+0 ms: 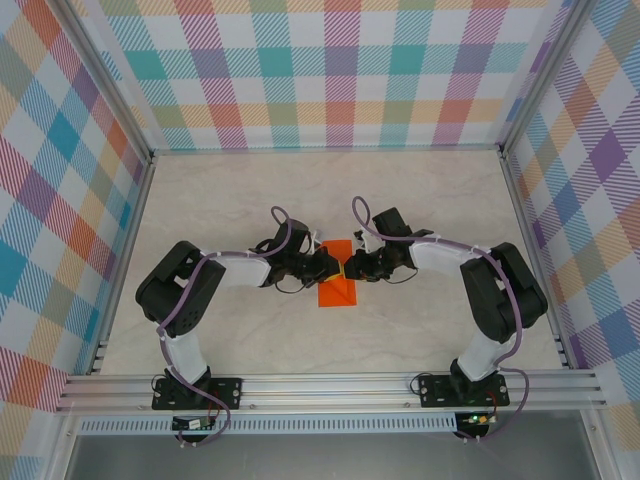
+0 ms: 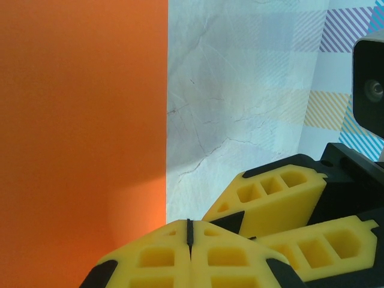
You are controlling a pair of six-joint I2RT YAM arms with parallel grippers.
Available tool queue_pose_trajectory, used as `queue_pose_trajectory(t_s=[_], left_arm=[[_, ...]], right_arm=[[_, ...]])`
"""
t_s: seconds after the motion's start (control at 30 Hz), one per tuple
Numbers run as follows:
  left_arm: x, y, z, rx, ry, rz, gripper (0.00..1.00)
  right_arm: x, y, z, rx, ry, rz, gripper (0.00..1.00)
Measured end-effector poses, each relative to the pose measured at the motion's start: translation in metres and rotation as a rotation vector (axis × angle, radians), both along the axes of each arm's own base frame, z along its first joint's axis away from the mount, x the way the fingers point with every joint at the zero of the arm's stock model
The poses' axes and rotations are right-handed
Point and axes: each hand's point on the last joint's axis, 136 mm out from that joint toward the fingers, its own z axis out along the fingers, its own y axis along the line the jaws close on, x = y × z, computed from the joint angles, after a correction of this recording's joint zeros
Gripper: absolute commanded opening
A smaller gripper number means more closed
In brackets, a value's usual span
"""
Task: Fold a paper plane with a square sheet of paper (pick it up from the middle)
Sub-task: Fold the triangle a second time at the center of the table.
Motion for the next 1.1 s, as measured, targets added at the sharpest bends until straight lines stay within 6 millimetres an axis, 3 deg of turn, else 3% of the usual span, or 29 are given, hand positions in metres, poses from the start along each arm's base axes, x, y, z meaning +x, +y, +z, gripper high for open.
queue_pose_trajectory(t_s=[0.37,0.57,0.7,1.1], left_arm=[[-0.001,0.001,-0.002,0.004,0.004,0.000,0.02],[-0.005,0.004,-0.007,0.020,0.024,-0.002,0.01],[-0.006,0.004,-0.007,0.021,0.027,-0.003,0.01],[-0.005,0.005,-0.009,0.026,0.022,0.004,0.01]], right_arm=[[-0.002,-0.001,-0.004,0.010,0.022,0.002,0.34],[-0.007,0.002,-0.009,0.036,0.044,0.032,0.31],[-0.008,0.005,-0.007,0.061,0.034,0.054,0.21],[-0.021,0.002,-0.003,0.095,0.010,0.037,0.29]])
